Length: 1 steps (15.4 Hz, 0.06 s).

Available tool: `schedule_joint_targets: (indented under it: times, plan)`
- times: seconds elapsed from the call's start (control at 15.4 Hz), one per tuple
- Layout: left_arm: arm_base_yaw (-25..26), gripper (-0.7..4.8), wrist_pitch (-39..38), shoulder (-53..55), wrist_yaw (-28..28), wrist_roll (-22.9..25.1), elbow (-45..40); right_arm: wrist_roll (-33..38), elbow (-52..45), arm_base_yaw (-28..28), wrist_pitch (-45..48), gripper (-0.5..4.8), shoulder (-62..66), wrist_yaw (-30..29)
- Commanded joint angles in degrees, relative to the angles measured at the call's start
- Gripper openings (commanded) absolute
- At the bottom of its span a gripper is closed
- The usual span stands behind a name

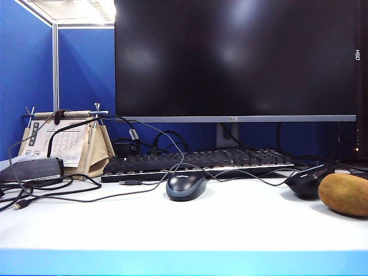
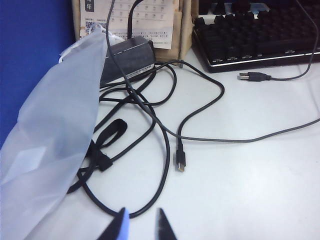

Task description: Pick up the kiwi and place it near the upside-down mouse.

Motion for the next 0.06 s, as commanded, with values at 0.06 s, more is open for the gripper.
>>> schedule_joint_targets:
  times: [0.06]
  plan:
    - [0.0, 0.81, 0.3, 0.1, 0.0, -0.1, -0.3, 0.1, -0.2, 0.0, -0.5, -0.01, 0.0, -0.2]
